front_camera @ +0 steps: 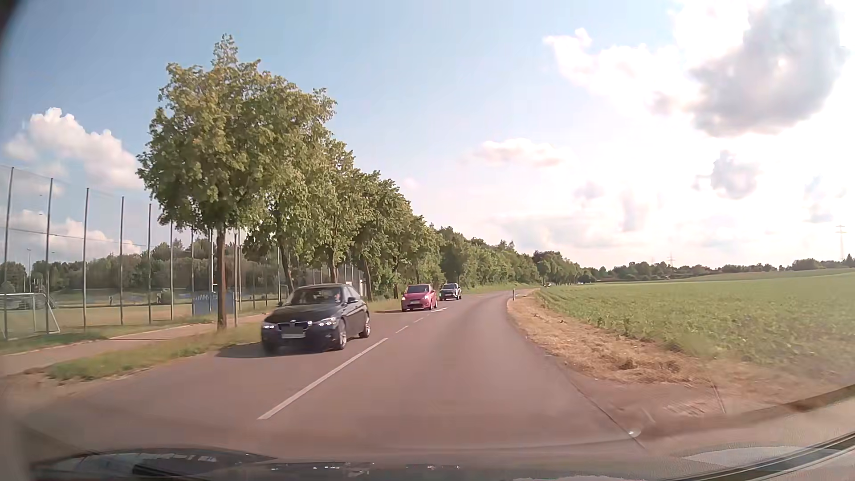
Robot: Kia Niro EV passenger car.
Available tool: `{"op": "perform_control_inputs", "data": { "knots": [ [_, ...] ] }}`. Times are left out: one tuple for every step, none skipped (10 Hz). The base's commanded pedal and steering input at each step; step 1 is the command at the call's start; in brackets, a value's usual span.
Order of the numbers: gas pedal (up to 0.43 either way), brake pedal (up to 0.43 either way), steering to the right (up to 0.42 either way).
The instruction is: Follow the waypoints while adhering to traffic rules and regulations
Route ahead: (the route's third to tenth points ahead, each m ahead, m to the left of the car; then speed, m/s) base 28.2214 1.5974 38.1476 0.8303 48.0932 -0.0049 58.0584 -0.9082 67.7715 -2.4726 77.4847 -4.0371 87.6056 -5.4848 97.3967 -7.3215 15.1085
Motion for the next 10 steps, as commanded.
{"op": "perform_control_inputs", "data": {
  "knots": [
    [0.280, 0.018, 0.007],
    [0.280, 0.012, 0.008],
    [0.280, 0.012, 0.009],
    [0.280, 0.012, 0.011],
    [0.280, 0.012, 0.011],
    [0.280, 0.012, 0.011],
    [0.280, 0.012, 0.013],
    [0.280, 0.012, 0.013],
    [0.280, 0.012, 0.013],
    [0.280, 0.012, 0.014]
  ]
}}
